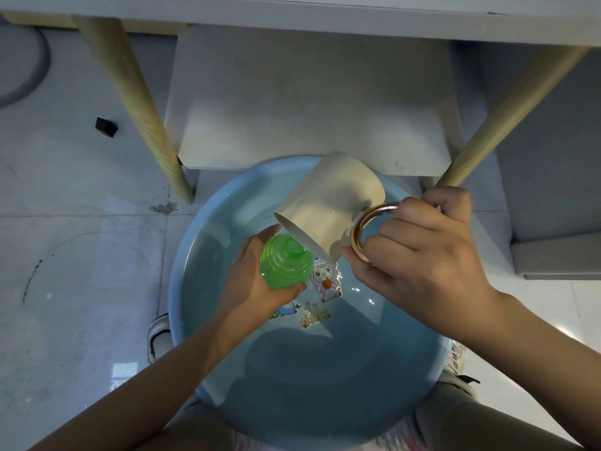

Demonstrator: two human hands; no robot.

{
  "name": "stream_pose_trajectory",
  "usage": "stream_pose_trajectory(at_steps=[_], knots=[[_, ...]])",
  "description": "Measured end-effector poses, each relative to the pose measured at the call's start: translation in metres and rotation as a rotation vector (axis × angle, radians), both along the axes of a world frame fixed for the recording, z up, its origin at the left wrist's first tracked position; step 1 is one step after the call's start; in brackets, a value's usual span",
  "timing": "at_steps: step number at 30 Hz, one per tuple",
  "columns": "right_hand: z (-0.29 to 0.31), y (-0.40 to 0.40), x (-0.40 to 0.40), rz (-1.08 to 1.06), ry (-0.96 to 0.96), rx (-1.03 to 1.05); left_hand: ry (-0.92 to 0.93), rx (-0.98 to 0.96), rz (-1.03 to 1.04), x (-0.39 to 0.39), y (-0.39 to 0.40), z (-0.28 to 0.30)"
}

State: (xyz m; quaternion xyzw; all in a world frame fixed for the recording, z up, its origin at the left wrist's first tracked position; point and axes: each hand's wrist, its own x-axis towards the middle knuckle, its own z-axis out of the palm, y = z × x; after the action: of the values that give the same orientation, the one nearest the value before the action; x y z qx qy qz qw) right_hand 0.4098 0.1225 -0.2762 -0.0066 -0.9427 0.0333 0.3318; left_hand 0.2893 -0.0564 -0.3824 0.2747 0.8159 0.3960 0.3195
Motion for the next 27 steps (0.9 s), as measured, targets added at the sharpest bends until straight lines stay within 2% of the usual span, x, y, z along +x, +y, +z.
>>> stream_pose_trajectory(at_steps=[3, 7, 10, 12, 15, 21, 24, 27], knots=[[0.0, 0.0, 0.002, -0.086, -0.013, -0.095, -0.01, -0.008, 0.001, -0.002, 0.001, -0.002], [-0.002, 0.0, 0.002, -0.285, -0.098, -0.429, -0.016, 0.005, 0.05, -0.001, -0.001, -0.001], [-0.015, 0.003, 0.001, -0.364, -0.14, -0.488, 0.023, 0.0, 0.085, 0.001, -0.003, 0.001], [-0.03, 0.007, 0.001, -0.405, -0.192, -0.451, 0.019, -0.01, 0.115, 0.0, -0.004, 0.001], [-0.058, 0.012, 0.005, -0.448, -0.298, -0.232, 0.01, 0.005, 0.163, 0.0, -0.005, 0.004], [-0.096, 0.004, 0.001, -0.37, -0.589, 0.08, 0.016, 0.012, 0.231, -0.004, -0.009, 0.004], [-0.105, -0.003, -0.005, -0.272, -0.69, 0.12, -0.001, 0.004, 0.267, -0.004, -0.011, 0.005], [-0.115, -0.011, -0.004, -0.102, -0.733, 0.055, 0.009, 0.012, 0.291, -0.005, -0.01, 0.007]])
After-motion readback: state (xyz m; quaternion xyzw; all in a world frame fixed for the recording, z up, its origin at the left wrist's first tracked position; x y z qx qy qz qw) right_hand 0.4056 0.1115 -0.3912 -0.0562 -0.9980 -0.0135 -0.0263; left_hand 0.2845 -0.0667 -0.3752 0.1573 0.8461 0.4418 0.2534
